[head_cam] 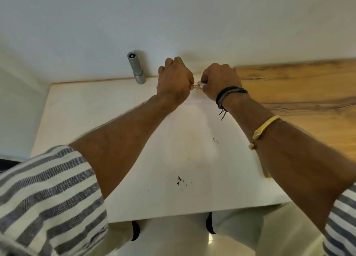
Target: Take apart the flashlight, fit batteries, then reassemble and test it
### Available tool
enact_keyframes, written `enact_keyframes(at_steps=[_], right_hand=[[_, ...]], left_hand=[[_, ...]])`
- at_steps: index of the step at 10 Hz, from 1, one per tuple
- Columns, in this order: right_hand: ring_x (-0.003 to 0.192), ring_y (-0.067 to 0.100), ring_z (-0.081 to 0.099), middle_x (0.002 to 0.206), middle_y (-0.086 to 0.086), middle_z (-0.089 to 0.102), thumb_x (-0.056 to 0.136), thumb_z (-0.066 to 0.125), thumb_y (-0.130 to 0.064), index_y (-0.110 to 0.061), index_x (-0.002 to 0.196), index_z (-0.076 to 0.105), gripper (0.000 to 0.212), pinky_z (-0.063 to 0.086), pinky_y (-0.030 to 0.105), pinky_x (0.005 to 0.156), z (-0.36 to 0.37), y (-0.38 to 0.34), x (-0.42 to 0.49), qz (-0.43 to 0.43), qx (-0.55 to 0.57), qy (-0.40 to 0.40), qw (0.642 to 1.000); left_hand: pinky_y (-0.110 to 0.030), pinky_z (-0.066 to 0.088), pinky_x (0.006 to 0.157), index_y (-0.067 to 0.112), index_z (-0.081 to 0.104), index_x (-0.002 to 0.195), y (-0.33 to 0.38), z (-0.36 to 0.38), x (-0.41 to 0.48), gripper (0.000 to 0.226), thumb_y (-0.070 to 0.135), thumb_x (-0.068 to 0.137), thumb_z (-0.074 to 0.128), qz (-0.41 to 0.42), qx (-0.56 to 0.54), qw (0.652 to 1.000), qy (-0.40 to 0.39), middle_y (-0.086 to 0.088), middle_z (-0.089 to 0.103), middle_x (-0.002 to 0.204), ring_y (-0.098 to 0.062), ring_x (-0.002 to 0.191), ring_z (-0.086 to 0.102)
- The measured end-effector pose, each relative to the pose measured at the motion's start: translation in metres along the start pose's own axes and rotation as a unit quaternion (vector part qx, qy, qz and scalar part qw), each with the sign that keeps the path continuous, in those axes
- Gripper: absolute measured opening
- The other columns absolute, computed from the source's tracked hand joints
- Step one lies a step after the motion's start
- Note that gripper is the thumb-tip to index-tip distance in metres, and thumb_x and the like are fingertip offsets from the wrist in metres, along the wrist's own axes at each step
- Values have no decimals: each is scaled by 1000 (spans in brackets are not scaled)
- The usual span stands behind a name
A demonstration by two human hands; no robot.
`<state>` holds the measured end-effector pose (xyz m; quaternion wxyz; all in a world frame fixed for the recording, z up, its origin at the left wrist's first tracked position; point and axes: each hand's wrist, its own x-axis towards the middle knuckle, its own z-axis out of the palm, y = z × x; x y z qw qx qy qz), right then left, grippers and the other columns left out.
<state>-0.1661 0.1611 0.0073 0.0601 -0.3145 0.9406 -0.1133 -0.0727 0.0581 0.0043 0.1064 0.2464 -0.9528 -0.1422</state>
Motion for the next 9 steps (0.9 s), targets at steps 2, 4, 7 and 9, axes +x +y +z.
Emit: enact_keyframes(at_steps=[2,4,7,9], right_hand=[[98,15,66,105,-6,73,88,74,-21,-27,105,74,18,49,25,80,-1,18,-15,35,133,83,987],[100,14,60,118,0,68,91,64,-13,-18,123,67,33,39,20,81,12,29,-42,204,300,147,920],[95,8,62,117,2,73,95,64,-13,-13,122,71,28,47,17,82,22,20,-39,226,362,110,898],[107,21,69,124,6,71,97,62,-16,-11,128,67,32,56,33,96,16,18,-47,232,387,98,887]], left_hand=[[-23,42,79,20,75,93,-13,0,-11,8,24,88,70,-71,-196,976,62,1,62,108,-12,97,55],[-37,60,86,17,77,96,-16,14,-37,11,20,87,71,-309,-426,848,66,-1,76,94,-19,91,71],[-29,62,79,12,74,111,-21,28,-45,21,14,90,70,-358,-529,767,59,10,70,88,-9,77,72],[-36,58,92,11,71,118,-21,19,-49,28,18,91,69,-340,-512,788,38,0,72,107,-19,100,69]])
